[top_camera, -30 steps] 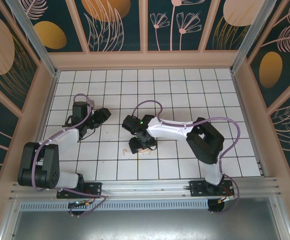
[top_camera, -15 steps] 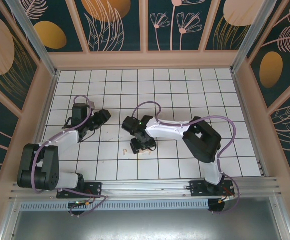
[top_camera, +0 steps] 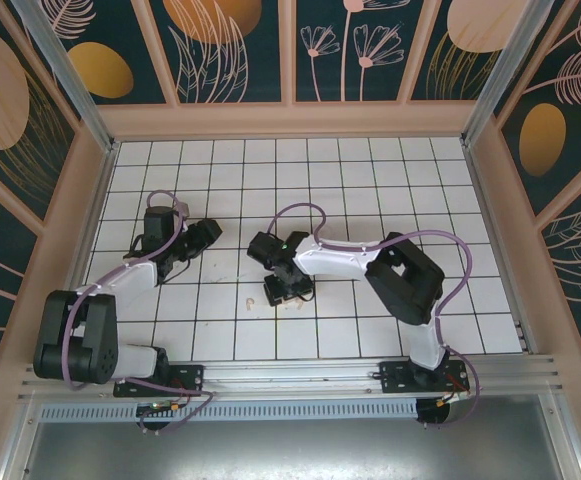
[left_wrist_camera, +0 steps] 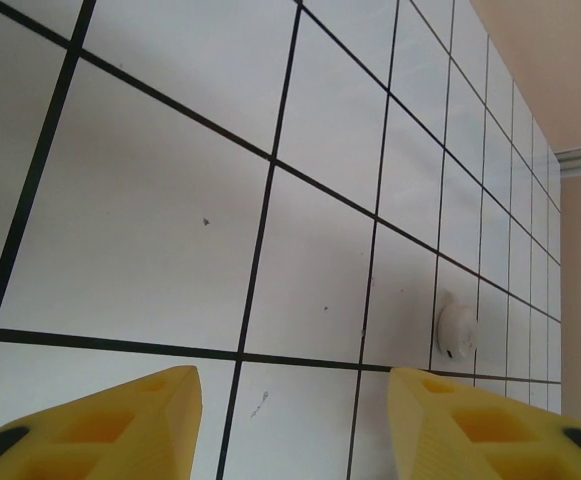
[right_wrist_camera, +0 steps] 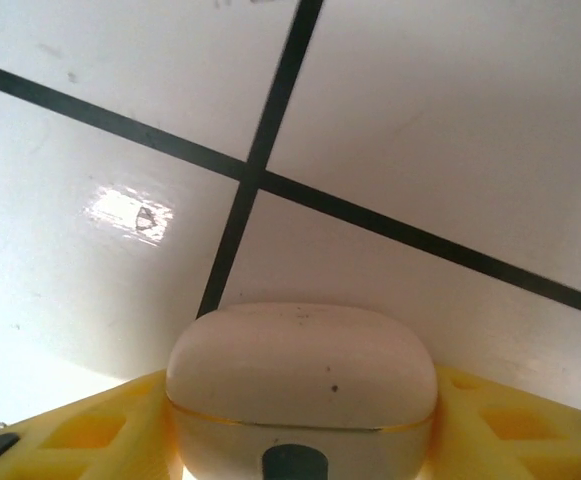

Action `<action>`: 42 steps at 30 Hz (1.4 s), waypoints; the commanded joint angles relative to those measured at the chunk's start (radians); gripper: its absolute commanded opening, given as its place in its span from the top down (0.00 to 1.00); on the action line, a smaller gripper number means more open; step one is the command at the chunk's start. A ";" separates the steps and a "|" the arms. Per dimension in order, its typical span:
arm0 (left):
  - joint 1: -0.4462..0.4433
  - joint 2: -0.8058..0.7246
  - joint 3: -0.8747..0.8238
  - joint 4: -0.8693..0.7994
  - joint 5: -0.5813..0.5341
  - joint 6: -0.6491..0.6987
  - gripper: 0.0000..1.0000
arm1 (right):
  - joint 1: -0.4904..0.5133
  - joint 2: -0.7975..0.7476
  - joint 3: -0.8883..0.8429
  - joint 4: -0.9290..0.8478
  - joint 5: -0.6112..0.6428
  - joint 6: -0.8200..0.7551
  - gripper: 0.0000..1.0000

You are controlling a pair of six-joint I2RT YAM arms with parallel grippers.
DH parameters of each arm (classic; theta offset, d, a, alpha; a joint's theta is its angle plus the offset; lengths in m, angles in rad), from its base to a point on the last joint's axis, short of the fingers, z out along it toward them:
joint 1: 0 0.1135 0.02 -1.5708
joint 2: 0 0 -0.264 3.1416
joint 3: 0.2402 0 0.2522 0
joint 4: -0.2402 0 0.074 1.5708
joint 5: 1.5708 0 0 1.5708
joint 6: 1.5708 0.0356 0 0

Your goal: Insert wireless bluetooth earbuds into charging case

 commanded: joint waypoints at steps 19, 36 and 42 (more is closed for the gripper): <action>-0.182 -0.403 -0.252 0.715 0.022 0.401 0.54 | -0.282 -0.574 -0.318 0.844 -0.205 0.238 0.54; -0.403 -0.317 -0.193 0.764 0.002 0.644 0.43 | -0.206 -0.559 -0.311 0.999 -0.374 0.308 0.54; -0.404 -0.301 -0.185 0.796 -0.031 0.609 0.40 | -0.198 -0.550 -0.329 1.047 -0.414 0.335 0.54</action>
